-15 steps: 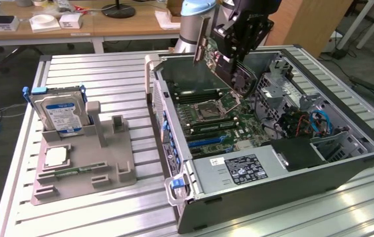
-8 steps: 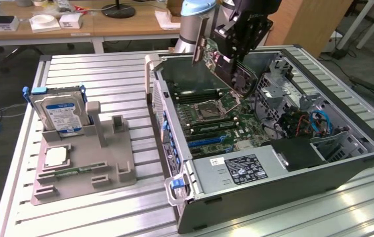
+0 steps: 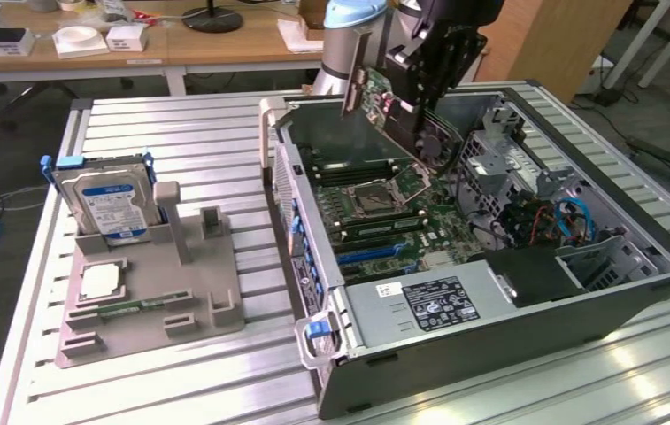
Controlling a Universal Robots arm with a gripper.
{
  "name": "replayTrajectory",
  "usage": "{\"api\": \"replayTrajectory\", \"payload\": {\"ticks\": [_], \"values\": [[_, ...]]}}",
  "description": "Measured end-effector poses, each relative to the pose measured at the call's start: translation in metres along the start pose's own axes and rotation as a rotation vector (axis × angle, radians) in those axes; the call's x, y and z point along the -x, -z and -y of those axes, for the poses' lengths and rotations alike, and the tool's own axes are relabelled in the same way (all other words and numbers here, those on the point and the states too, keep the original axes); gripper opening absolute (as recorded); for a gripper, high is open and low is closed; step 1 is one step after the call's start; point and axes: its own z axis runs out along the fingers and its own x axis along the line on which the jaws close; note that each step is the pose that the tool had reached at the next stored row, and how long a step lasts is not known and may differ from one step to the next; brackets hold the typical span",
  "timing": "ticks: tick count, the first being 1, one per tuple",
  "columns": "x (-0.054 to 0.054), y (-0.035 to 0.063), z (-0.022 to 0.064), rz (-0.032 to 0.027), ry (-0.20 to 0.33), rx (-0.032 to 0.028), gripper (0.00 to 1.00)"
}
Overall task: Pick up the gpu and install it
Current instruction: 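Insert the gpu into the slot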
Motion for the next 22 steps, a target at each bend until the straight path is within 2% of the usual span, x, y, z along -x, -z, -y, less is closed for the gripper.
{"api": "replayTrajectory", "payload": {"ticks": [22], "values": [[-0.0001,0.0000,0.0001,-0.0049,0.114,-0.0005,0.26]]}}
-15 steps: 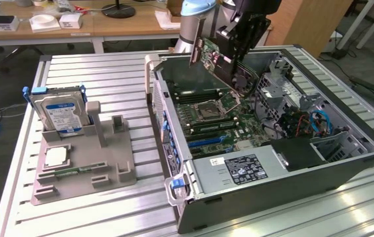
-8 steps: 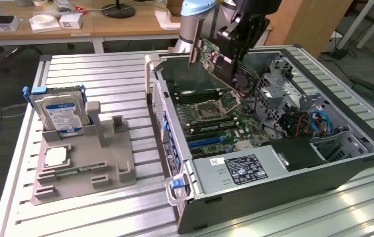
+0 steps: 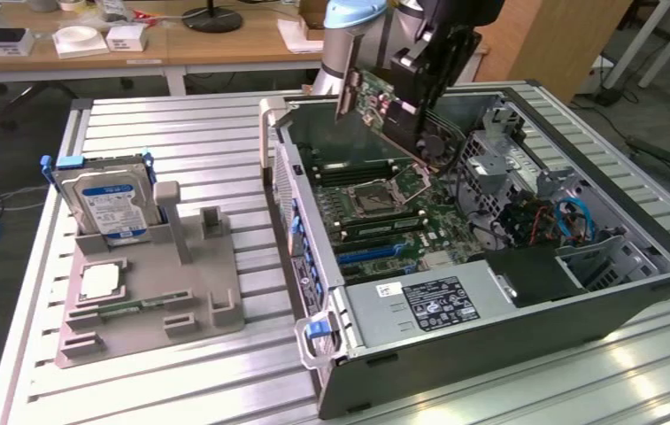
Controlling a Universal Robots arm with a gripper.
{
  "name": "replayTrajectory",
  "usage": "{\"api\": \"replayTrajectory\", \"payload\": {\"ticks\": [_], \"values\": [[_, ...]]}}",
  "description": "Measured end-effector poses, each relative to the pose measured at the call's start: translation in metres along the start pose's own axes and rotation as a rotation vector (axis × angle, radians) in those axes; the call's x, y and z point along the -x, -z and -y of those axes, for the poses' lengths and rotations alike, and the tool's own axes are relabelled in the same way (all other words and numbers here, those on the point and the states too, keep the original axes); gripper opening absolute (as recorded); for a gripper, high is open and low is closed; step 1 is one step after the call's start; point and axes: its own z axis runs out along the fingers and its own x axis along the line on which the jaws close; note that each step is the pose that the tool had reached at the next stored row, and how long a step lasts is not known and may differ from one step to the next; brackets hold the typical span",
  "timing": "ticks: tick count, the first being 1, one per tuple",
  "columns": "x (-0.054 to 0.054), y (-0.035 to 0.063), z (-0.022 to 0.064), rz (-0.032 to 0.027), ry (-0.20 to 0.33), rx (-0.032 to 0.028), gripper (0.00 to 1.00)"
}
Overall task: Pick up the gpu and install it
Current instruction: 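Insert the gpu into the slot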
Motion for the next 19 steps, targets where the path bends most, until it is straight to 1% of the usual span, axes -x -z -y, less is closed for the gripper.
{"api": "replayTrajectory", "payload": {"ticks": [19], "values": [[-0.0001,0.0000,0.0002,-0.0012,0.101,0.0044,0.26]]}}
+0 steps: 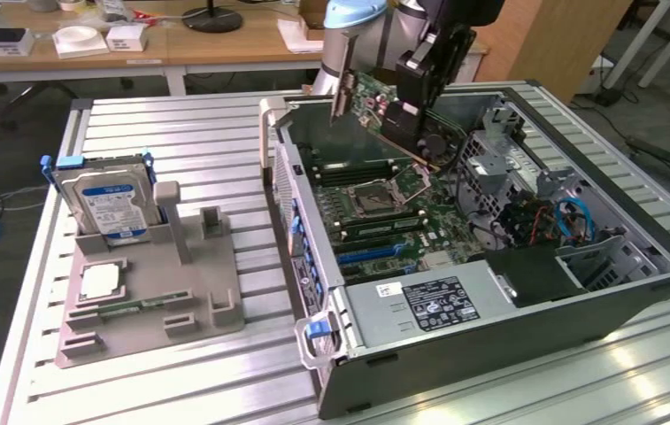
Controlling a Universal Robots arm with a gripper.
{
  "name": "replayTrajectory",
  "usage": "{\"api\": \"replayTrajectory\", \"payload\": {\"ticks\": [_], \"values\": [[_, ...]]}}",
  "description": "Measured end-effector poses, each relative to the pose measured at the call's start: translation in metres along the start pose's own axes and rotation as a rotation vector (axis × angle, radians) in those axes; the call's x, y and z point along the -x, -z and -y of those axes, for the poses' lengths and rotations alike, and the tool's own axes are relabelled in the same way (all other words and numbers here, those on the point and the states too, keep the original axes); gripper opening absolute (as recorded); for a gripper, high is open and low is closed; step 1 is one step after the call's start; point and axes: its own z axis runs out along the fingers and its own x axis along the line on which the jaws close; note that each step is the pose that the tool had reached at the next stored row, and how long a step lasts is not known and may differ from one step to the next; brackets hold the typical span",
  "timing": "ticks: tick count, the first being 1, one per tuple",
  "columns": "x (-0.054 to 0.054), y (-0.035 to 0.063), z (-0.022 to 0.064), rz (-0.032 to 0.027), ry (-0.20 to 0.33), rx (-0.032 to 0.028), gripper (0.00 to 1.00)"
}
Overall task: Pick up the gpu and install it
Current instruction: 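Insert the gpu into the slot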
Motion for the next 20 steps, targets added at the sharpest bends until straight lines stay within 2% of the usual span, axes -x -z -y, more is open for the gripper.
{"api": "replayTrajectory", "payload": {"ticks": [20], "values": [[-0.0001,0.0000,0.0001,-0.0024,0.115,0.0037,0.26]]}}
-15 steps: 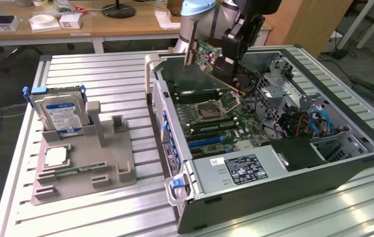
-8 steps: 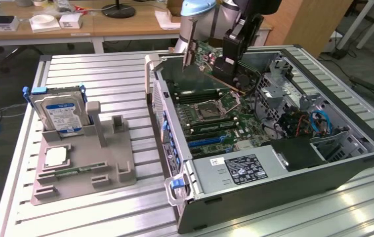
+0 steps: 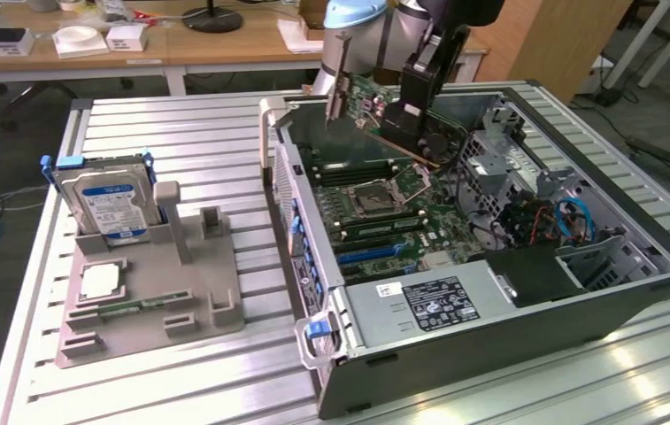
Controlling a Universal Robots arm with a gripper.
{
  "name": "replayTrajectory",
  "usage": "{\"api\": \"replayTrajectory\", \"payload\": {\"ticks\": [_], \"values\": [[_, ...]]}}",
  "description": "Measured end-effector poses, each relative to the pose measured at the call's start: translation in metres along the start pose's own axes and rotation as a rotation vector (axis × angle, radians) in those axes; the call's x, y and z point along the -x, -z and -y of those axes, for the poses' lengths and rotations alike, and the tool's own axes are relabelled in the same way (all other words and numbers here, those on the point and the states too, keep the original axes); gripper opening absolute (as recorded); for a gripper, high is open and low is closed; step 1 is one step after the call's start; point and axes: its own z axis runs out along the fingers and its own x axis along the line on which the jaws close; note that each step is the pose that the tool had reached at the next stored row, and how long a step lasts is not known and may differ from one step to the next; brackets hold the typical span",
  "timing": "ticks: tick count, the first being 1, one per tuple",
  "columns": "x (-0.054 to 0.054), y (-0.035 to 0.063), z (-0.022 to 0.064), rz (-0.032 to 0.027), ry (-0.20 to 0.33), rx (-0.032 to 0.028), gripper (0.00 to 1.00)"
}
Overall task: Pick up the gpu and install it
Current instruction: 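Insert the gpu into the slot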
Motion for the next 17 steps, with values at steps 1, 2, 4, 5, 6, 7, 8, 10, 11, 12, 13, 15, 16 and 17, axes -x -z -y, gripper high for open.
{"api": "replayTrajectory", "payload": {"ticks": [1,2,4,5,6,7,8,10,11,12,13,15,16,17], "values": [[0.0000,0.0000,0.0000,0.0001,0.006,0.0003,0.26],[0.0000,0.0000,0.0000,0.0002,0.012,0.0008,0.26],[0.0000,0.0000,0.0000,0.0005,0.024,0.0018,0.26],[0.0000,0.0000,0.0000,0.0008,0.030,0.0024,0.26],[0.0000,0.0000,0.0000,0.0011,0.036,0.0031,0.26],[0.0000,0.0000,0.0000,0.0016,0.043,0.0040,0.26],[0.0000,0.0000,0.0000,0.0021,0.050,0.0048,0.26],[0.0000,0.0001,0.0000,0.0033,0.064,0.0068,0.26],[0.0000,0.0001,0.0000,0.0047,0.071,0.0085,0.26],[0.0000,0.0000,0.0000,0.0068,0.077,0.0108,0.26],[0.0000,0.0000,0.0000,0.0089,0.083,0.0131,0.26],[0.0000,0.0000,0.0000,0.0146,0.093,0.0190,0.26],[0.0000,0.0000,0.0000,0.0183,0.098,0.0226,0.26],[0.0000,0.0000,0.0000,0.0219,0.101,0.0262,0.26]]}}
